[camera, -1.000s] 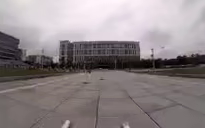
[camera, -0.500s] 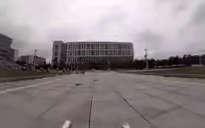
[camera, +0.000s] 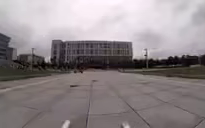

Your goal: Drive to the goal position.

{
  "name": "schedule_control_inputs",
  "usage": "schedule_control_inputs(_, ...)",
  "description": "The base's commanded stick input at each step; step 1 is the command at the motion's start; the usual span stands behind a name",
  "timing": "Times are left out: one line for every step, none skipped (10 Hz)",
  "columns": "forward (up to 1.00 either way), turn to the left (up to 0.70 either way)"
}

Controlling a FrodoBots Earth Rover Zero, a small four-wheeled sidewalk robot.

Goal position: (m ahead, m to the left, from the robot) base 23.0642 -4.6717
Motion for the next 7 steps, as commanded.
schedule_control_inputs(1.00,-0.08)
schedule_control_inputs(1.00,-0.01)
schedule_control_inputs(1.00,0.00)
schedule_control_inputs(1.00,0.00)
schedule_control_inputs(1.00,0.00)
schedule_control_inputs(1.00,0.00)
schedule_control_inputs(1.00,0.00)
